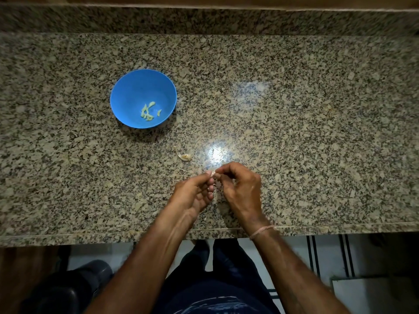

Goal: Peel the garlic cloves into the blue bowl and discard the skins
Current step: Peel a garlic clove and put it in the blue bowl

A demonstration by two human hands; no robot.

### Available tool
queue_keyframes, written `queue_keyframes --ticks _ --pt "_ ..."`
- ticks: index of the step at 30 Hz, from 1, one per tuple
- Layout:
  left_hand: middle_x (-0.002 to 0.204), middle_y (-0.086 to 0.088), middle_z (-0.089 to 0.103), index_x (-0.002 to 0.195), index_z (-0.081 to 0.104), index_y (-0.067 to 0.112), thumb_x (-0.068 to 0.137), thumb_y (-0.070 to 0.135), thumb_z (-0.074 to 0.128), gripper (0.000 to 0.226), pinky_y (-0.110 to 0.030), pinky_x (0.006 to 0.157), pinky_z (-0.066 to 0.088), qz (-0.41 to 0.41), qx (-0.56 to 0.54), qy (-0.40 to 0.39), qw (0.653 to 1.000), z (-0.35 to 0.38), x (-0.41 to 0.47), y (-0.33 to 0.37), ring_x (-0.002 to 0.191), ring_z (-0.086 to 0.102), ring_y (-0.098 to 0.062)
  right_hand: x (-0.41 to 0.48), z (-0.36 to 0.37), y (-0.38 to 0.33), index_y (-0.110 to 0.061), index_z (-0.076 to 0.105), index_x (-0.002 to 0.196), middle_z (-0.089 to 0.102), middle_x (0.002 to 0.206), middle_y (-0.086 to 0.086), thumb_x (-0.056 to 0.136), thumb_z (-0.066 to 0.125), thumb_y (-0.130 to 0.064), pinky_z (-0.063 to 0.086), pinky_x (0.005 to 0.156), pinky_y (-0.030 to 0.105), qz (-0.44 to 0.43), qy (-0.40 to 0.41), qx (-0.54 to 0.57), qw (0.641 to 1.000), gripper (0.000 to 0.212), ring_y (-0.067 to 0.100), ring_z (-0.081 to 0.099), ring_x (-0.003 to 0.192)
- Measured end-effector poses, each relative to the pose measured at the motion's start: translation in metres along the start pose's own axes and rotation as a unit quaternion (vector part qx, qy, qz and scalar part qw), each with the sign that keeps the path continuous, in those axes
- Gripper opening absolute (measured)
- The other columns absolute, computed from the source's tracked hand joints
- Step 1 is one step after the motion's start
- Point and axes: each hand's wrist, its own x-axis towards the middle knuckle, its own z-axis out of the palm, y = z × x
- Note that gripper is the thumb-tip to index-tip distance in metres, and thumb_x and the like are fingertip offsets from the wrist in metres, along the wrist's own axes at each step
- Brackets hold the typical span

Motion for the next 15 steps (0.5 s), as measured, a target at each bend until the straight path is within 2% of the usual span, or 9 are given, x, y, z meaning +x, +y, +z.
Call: queue_keyframes --ticks 3,6,8,10,12,13,14,15 --pt "0.076 -0.007 0.07 0.09 0.071 0.004 0.09 0.018 0.075 0.015 -0.023 0.057 0.057 -0.009 -0.04 -0.005 0.999 0.002 0.002 -0.005 0.062 0.066 -0.013 -0.002 0.004 0.001 -0.01 0.074 0.089 0.072 0.084 -0.006 0.088 0.076 0.004 0.049 0.069 0.004 -0.023 0.027 -0.023 0.999 0.014 0.001 0.065 0.073" --pt "0.08 -0.008 0.072 0.095 0.072 0.002 0.081 0.018 0.077 0.022 -0.022 0.061 0.059 0.008 -0.098 -0.018 0.995 0.008 0.002 -0.011 0.066 0.068 -0.012 -0.005 0.005 -0.009 -0.012 0.074 0.089 0.074 0.086 -0.007 0.088 0.078 -0.002 0.054 0.07 0.01 0.108 0.034 0.092 0.989 0.012 0.003 0.071 0.078" --pt "0.08 -0.007 0.073 0.095 0.072 0.002 0.084 0.014 0.076 0.017 -0.022 0.063 0.058 0.033 -0.119 -0.014 0.992 0.011 0.002 -0.015 0.067 0.067 -0.011 -0.004 0.008 -0.014 -0.011 0.074 0.089 0.075 0.088 -0.003 0.088 0.079 -0.002 0.058 0.072 0.017 0.193 0.037 0.169 0.966 0.011 0.006 0.073 0.082" --pt "0.079 -0.007 0.073 0.093 0.072 0.003 0.09 0.012 0.074 0.009 -0.024 0.064 0.055 0.066 -0.092 0.006 0.994 0.011 0.0 -0.015 0.068 0.066 -0.012 -0.004 0.01 -0.017 -0.012 0.073 0.09 0.076 0.09 0.0 0.088 0.079 -0.002 0.061 0.073 0.022 0.24 0.038 0.206 0.948 0.012 0.01 0.074 0.083" --pt "0.083 -0.005 0.075 0.095 0.073 0.007 0.095 0.016 0.072 0.009 -0.024 0.066 0.053 0.143 0.052 0.054 0.987 0.009 -0.002 -0.014 0.072 0.067 -0.012 -0.005 0.011 -0.019 -0.015 0.073 0.089 0.076 0.09 0.0 0.087 0.08 -0.004 0.062 0.075 0.024 0.249 0.038 0.209 0.945 0.014 0.011 0.074 0.084" --pt "0.086 -0.002 0.075 0.097 0.073 0.01 0.097 0.019 0.071 0.009 -0.021 0.067 0.053 0.2 0.171 0.097 0.96 0.007 -0.002 -0.013 0.076 0.069 -0.01 -0.006 0.012 -0.018 -0.017 0.072 0.089 0.076 0.091 0.0 0.087 0.08 -0.004 0.062 0.076 0.024 0.241 0.031 0.202 0.949 0.015 0.012 0.074 0.085" --pt "0.088 0.001 0.075 0.098 0.073 0.013 0.098 0.021 0.071 0.008 -0.018 0.067 0.052 0.255 0.276 0.133 0.917 0.006 -0.002 -0.011 0.079 0.07 -0.008 -0.007 0.012 -0.019 -0.017 0.073 0.09 0.076 0.091 0.001 0.087 0.08 -0.005 0.062 0.077 0.025 0.236 0.022 0.195 0.952 0.014 0.013 0.074 0.086" --pt "0.089 0.005 0.073 0.098 0.073 0.015 0.098 0.022 0.071 0.007 -0.013 0.067 0.051 0.298 0.337 0.157 0.879 0.005 -0.003 -0.01 0.081 0.069 -0.005 -0.007 0.011 -0.021 -0.015 0.074 0.091 0.076 0.091 0.002 0.088 0.08 -0.006 0.063 0.078 0.026 0.235 0.01 0.199 0.951 0.012 0.014 0.074 0.087"
